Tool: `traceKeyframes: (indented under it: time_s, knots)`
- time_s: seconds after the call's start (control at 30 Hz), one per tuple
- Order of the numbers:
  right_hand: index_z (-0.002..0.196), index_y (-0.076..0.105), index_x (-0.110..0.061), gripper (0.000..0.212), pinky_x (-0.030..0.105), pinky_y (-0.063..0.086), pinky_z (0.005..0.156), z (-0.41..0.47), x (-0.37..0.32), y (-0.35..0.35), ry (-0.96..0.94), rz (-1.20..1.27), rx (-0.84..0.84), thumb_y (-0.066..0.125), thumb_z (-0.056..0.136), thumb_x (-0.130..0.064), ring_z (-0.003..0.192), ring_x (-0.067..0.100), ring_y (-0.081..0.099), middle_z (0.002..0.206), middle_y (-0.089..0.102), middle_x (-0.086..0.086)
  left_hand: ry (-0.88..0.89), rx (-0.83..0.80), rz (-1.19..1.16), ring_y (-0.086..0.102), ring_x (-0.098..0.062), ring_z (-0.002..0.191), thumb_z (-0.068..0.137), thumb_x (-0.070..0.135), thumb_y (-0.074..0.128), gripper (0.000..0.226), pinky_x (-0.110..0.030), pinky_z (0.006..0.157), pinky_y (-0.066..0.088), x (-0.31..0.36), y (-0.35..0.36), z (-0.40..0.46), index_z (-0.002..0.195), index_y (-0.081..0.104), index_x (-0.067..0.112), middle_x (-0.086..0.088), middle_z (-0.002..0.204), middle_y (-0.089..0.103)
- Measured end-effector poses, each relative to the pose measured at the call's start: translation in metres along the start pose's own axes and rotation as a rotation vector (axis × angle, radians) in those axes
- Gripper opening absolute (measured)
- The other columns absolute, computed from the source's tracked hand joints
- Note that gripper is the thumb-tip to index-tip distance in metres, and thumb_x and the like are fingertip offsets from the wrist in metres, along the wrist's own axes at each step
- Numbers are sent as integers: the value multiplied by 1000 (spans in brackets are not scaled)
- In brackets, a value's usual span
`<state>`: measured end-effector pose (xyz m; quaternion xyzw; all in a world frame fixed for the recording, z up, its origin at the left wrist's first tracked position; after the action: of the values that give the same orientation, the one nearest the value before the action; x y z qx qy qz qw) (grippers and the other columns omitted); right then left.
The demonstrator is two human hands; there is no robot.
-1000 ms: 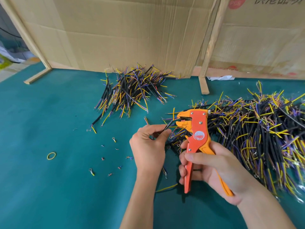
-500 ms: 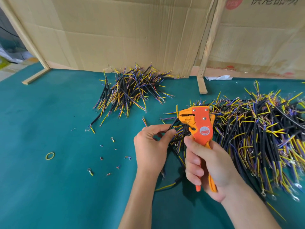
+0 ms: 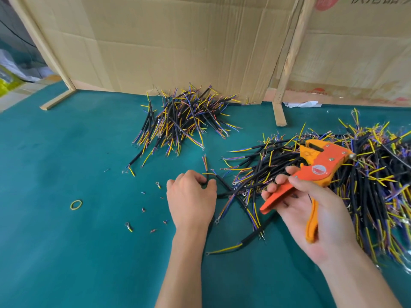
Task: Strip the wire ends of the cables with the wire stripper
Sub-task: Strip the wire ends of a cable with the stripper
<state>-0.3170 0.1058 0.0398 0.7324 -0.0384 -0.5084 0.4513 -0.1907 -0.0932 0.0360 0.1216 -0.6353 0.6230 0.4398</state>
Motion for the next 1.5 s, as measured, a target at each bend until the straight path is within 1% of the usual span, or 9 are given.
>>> traceKeyframes:
  time_s: [0.1,0.27,0.37,0.53,0.7,0.93,1.17,1.33,1.5]
  knots:
    - [113,60,-6,39,45,59,72,-5,14,13,92,-40,-85,67,75,-5,75,33,63,86,61,18,-66,95,-245,62,-23,81,86,29,67,13,-38,80,49,-3,-13,-4,79,65,18,3,72,66]
    - [116,64,-1,45,49,58,71,-13,34,26,230,-124,-204,73,73,-11,77,39,64,110,68,30,45,102,-631,62,-1,67,87,19,75,12,-12,66,45,18,-19,-13,81,64,18,9,72,67]
    - [125,61,1,50,48,57,73,-14,31,30,213,-138,-245,72,77,-8,79,38,64,128,64,31,134,-16,-675,61,-2,68,83,12,79,14,-11,68,44,33,-6,-18,86,68,20,11,73,67]
    - [130,57,0,63,44,57,69,-7,14,20,113,-133,-173,73,70,-13,79,35,63,134,64,23,289,-127,-647,53,-6,64,77,4,82,23,-15,65,39,52,4,-24,88,76,23,2,74,60]
    - [133,56,-2,59,44,54,69,-4,-1,13,25,-131,-147,68,75,-12,81,34,61,140,61,16,326,-172,-558,58,-9,65,74,4,83,40,-12,67,41,60,11,-29,78,71,41,15,77,68]
    - [132,61,-4,56,43,55,69,-4,-5,11,-7,-149,-135,66,77,-11,81,32,64,140,63,9,346,-213,-475,60,1,67,73,9,85,23,-7,66,39,63,17,-34,81,80,31,22,78,71]
    - [139,58,-7,72,41,56,70,-3,-15,3,-41,-88,-98,72,69,-16,84,31,69,135,67,2,329,-130,-423,65,-1,73,80,25,82,12,-10,69,44,54,9,-28,77,76,35,23,75,70]
    - [141,58,-10,73,40,57,71,-3,-15,4,-32,-82,-115,72,70,-18,86,33,71,145,61,1,194,-89,-633,69,-2,73,81,12,80,18,-16,72,51,37,6,-20,79,77,29,17,77,74]
    - [141,56,-10,75,41,57,71,-1,-9,0,-10,-121,-77,73,69,-18,85,32,71,142,63,4,26,-114,-1014,60,-8,61,81,-5,75,27,-19,50,47,26,6,-16,78,77,22,5,81,75]
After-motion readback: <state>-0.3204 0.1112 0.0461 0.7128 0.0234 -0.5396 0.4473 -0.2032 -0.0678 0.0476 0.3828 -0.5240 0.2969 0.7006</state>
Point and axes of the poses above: each hand's wrist, its own z-axis towards the middle knuckle, its own y-axis out of the palm, x = y × z, the point moved 10 cm from there along z, towards the middle knuckle
